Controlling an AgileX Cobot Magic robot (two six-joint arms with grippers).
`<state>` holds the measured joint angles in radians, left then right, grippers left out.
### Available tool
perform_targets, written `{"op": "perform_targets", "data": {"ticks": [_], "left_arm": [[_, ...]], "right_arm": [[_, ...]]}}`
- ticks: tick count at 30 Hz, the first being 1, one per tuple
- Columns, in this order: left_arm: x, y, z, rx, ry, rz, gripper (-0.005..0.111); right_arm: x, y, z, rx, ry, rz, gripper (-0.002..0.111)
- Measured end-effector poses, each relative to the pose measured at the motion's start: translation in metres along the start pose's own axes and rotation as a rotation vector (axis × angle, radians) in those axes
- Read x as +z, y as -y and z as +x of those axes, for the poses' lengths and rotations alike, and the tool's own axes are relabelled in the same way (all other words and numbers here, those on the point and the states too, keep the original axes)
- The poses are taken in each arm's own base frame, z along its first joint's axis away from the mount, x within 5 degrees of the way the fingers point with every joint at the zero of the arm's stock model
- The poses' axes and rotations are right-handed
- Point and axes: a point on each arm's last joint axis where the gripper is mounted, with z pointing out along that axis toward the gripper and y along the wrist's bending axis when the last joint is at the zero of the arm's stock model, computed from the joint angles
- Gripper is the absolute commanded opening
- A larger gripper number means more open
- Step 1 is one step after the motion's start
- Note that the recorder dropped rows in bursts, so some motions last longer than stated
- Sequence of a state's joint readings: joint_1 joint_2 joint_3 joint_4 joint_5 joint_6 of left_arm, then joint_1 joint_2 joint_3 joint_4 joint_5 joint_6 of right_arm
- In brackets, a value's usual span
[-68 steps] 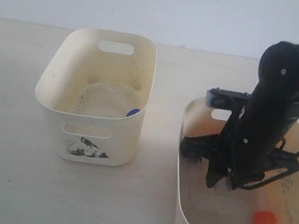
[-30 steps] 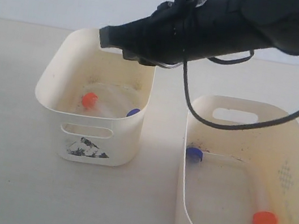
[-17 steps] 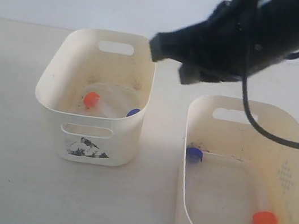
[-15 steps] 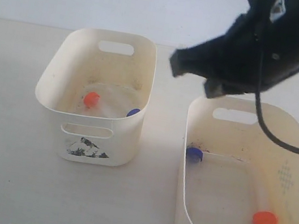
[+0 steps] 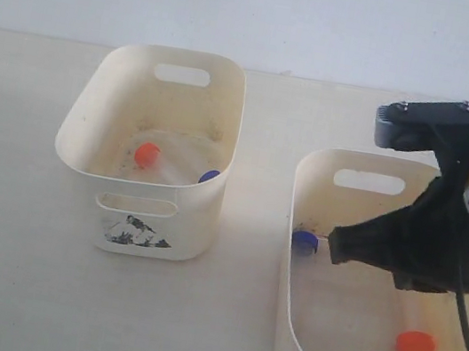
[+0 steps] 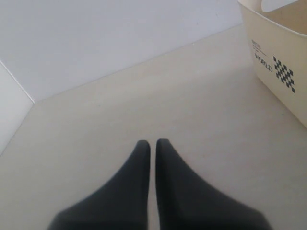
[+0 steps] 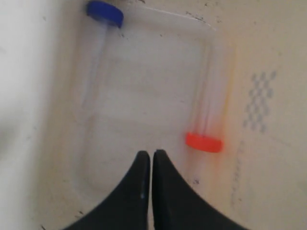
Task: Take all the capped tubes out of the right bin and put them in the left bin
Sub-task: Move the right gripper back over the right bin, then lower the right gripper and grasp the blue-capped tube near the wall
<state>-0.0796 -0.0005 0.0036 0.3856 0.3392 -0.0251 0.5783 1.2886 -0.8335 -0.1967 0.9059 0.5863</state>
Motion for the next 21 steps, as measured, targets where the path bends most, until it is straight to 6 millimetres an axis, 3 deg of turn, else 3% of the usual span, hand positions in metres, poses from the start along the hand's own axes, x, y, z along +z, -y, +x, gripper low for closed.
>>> {"op": "perform_targets", "data": {"ticks": [8,21], "left_arm": [[0.0,0.0,0.0,0.0,0.0,0.0,0.004],[0.0,0.0,0.0,0.0,0.0,0.0,0.004]], "right_arm": [[0.0,-0.009,-0.011,0.157,0.167,-0.142,0.001],[0.003,0.005,-0.015,0.254,0.144,-0.116,0.001]]}}
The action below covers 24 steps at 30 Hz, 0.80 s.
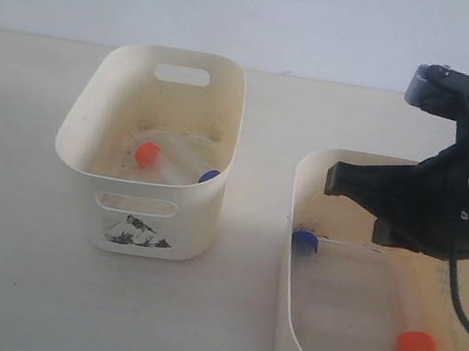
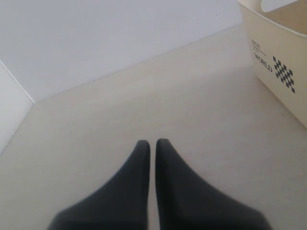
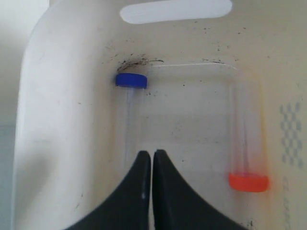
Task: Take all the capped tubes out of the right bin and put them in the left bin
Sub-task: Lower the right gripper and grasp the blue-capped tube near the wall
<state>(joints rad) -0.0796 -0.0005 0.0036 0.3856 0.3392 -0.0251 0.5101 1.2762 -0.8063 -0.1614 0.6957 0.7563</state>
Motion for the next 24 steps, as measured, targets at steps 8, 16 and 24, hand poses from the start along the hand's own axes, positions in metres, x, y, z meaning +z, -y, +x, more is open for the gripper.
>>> {"op": "perform_targets", "data": {"ticks": [8,16,24], "left_arm": [[0.0,0.0,0.0,0.0,0.0,0.0,0.004],[0.0,0.0,0.0,0.0,0.0,0.0,0.004],[0.0,0.0,0.0,0.0,0.0,0.0,0.004]], "right_arm": [[0.034,-0.005,0.002,-0.043,-0.084,0.038,0.001],[0.048,-0.006,0.004,-0.079,-0.114,0.053,0.0],[0.058,0.0,-0.001,-0.079,-0.117,0.065,0.0]]}}
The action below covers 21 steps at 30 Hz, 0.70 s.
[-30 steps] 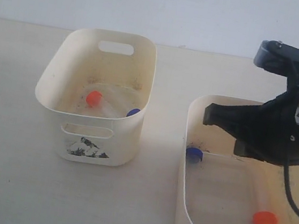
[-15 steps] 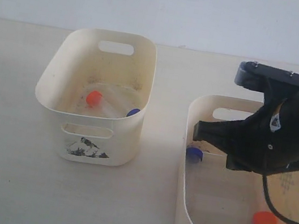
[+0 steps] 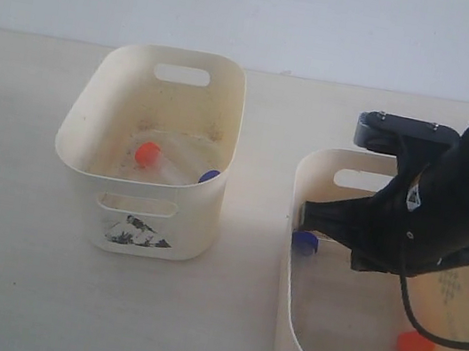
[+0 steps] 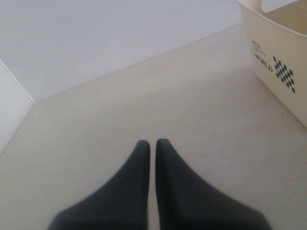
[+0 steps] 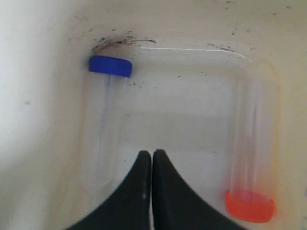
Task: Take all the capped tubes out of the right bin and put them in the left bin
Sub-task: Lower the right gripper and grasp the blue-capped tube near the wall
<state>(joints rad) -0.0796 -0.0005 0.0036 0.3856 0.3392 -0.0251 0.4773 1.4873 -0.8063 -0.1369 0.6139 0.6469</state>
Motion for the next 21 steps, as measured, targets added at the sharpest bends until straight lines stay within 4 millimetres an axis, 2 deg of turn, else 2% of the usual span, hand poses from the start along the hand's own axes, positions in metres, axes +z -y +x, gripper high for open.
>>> {"op": "perform_targets", "data": {"ticks": [4,9,21], "left_arm": [[0.0,0.0,0.0,0.0,0.0,0.0,0.004],[0.0,0.0,0.0,0.0,0.0,0.0,0.004],[0.0,0.0,0.0,0.0,0.0,0.0,0.004]], "right_arm": [[0.002,0.009,-0.004,0.023,-0.002,0.014,0.0],[0.004,0.009,-0.004,0.013,-0.02,0.0,0.0],[0.031,0.007,0.006,0.03,-0.11,-0.009,0.0]]}}
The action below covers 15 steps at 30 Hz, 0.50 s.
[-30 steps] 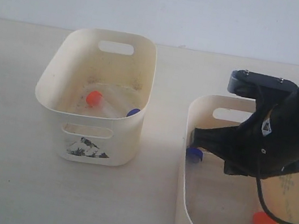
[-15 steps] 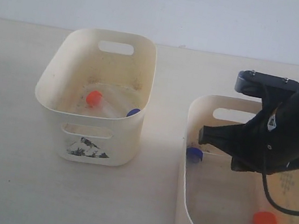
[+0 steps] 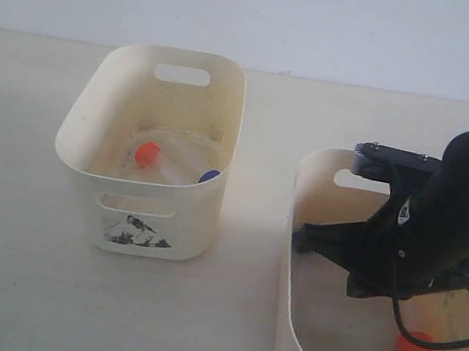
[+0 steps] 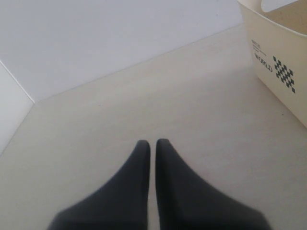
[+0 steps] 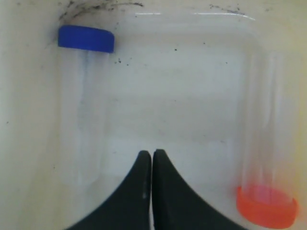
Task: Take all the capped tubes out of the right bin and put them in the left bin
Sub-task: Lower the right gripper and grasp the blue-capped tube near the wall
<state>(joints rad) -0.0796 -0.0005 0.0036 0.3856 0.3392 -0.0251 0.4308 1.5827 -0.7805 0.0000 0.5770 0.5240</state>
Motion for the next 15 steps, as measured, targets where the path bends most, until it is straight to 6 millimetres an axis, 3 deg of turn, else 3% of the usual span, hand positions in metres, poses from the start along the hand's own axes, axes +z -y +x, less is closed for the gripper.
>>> {"op": "perform_targets", "data": {"ticks": [15], "left_arm": [[0.0,0.0,0.0,0.0,0.0,0.0,0.004]], "right_arm": [[0.021,-0.007,0.002,-0.046,-0.05,-0.064,0.0]]}}
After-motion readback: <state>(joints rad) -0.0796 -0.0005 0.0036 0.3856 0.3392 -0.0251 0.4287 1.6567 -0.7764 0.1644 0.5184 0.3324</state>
